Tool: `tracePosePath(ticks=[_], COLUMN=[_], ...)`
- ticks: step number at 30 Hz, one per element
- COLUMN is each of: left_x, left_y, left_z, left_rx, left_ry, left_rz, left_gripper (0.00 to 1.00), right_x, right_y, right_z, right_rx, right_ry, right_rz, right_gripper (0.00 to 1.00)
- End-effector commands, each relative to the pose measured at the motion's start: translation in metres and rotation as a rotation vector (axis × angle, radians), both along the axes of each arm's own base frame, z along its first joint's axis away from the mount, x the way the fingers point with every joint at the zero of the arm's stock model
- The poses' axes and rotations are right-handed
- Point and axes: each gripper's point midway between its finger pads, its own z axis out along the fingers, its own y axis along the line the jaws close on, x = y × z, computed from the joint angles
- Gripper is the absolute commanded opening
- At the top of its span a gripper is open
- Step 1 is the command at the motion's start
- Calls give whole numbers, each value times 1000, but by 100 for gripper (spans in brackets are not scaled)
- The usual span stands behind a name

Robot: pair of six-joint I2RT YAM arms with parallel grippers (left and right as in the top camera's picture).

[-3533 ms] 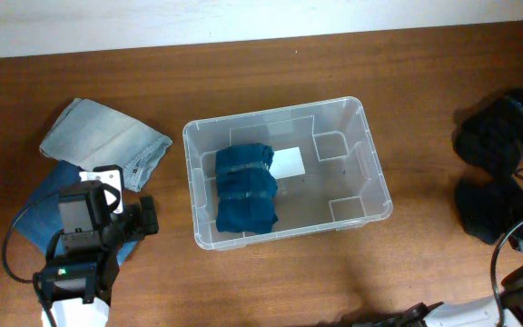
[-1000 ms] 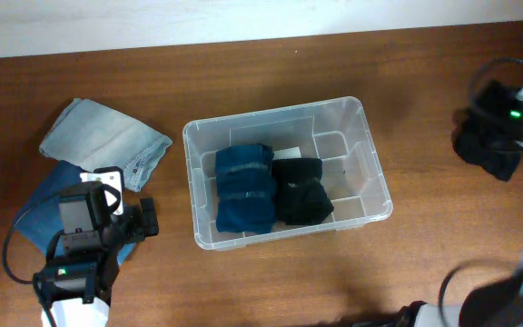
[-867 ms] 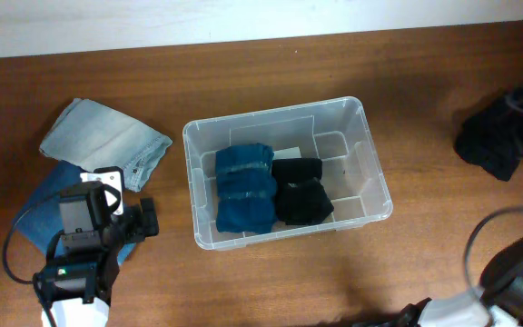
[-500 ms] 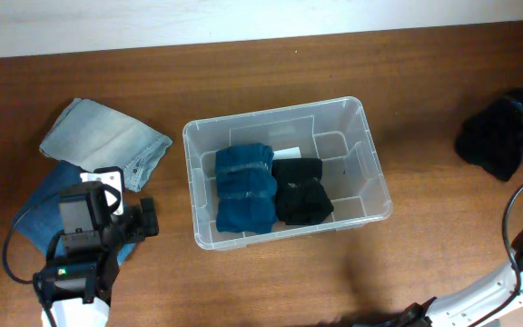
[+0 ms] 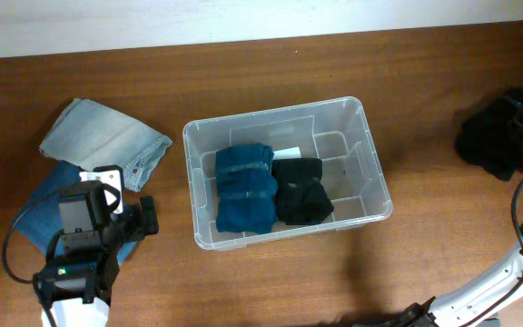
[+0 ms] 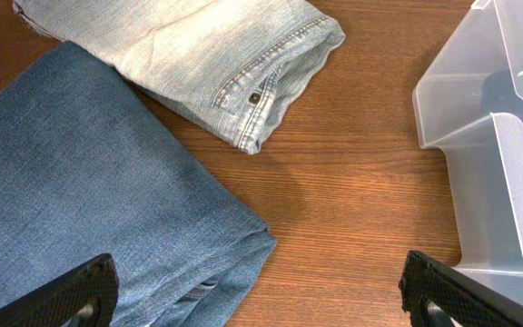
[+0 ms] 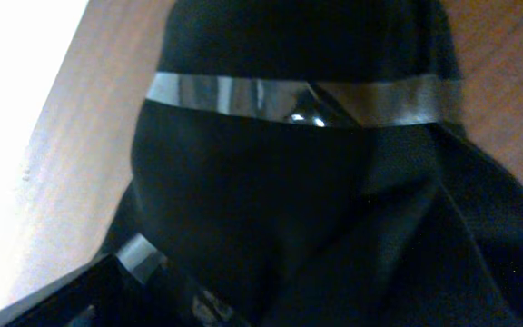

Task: Pack container
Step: 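Grasp the second black rolled bundle with the right gripper, then lower the black bundle onto the first black bundle in the bin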

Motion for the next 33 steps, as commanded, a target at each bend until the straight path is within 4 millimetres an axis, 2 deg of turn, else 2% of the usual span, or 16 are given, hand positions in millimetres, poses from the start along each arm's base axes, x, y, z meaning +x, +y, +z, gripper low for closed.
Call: tracePosePath(ticks=[1, 2, 5, 6, 7, 9, 11, 14, 16, 20, 21, 24, 25, 29, 33], left_x=[4, 4, 4, 4, 4, 4, 4, 4, 4, 4, 4, 4, 4, 4, 4], left_y=[0, 0, 0, 0, 0, 0, 0, 0, 0, 0, 0, 0, 0, 0, 0], left_z=[7, 7, 7, 7, 7, 7, 7, 7, 7, 7, 7, 7, 7, 7, 7], left_rx=[-16, -16, -16, -16, -16, -16, -16, -16, -16, -16, -16, -16, -16, -16, -16], left_ry=[-22, -22, -21, -22, -21, -21, -21, -21, -22, -21, -21, -21, -21, -21, -21], left_rz=[8, 8, 8, 8, 8, 8, 8, 8, 8, 8, 8, 8, 8, 8, 8], left_gripper=[99, 99, 100, 99, 99, 99, 99, 99, 99, 99, 99, 99, 99, 99, 99], right_x=[-10, -10, -5, -3, -1, 1, 3, 5, 7, 16, 21, 22, 20, 2, -21], right_y=[34, 35, 41, 44, 47, 56, 63, 72, 80, 102, 118, 153, 170, 239, 298], right_z=[-63, -63, -57, -54, -51, -43, -33, -8, 17, 79, 113, 164, 182, 235, 269], right_rx=[187, 191, 214, 228, 240, 279, 327, 364, 349, 251, 195, 117, 95, 33, -78], right_ry=[59, 58, 20, 1, -14, -55, -86, -131, -155, -201, -229, -268, -276, -291, -289], right_rz=[32, 36, 65, 80, 92, 126, 145, 177, 212, 296, 345, 430, 464, 598, 719], right_gripper=[82, 68, 43, 29, 21, 10, 4, 4, 4, 4, 4, 4, 4, 4, 4])
